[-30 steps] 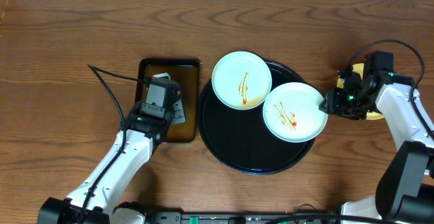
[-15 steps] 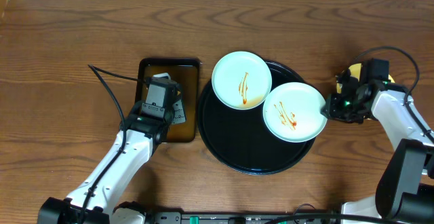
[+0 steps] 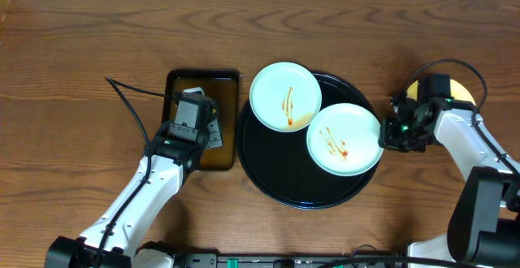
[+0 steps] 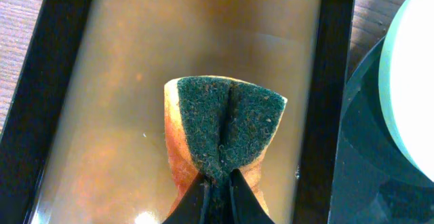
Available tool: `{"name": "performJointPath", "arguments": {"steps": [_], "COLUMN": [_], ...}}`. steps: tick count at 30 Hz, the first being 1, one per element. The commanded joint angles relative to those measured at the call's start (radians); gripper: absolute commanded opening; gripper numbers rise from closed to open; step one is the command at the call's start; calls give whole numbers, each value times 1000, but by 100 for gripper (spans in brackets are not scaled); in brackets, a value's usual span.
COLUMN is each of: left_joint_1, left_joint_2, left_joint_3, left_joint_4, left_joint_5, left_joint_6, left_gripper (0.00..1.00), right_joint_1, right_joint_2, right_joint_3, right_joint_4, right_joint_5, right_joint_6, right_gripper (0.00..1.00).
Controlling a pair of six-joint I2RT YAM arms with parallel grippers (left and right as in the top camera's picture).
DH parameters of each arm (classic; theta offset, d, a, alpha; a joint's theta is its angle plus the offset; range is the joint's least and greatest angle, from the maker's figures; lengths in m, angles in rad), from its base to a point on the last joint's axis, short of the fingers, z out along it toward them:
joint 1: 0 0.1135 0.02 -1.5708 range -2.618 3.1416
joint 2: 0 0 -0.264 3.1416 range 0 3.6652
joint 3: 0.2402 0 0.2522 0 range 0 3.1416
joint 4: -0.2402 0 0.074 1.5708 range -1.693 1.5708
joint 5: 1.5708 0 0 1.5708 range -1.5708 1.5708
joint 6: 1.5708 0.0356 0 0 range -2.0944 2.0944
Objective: Clean dirty plates on tray and stack at the side
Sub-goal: 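Move right gripper to the lower pale green plate and grip its rim, then scrub the pale green plate with the sponge in the left gripper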
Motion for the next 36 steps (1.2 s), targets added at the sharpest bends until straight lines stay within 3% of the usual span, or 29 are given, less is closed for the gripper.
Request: {"name": "performJointPath", "arguments": {"steps": [1,11,26,31,36], "left_joint_1": [3,-55,-440,-531,-599], "left_joint_2": [3,3,97,203,261], "left_joint_3": [3,3,3,3,3], "left_joint_4": [2,150,443,510,537], "left_joint_5": [-11,266,270,270,270], "left_joint_6": [10,10,-168,-338,-411], "left_gripper": [8,7,7,7,7], "right_joint_1": [16,70,202,240,257], "right_joint_2": [-23,-72,-71,-71,-71], "right_joint_3": [-5,-5,-10,-10,-34], "right_joint_4": [-22,-99,-122,-138,-122], "right_joint_5": [-8,-30,-27,-5,56], "right_joint_6": [14,25,109,141,211], "right_gripper": [1,1,1,1,1]}}
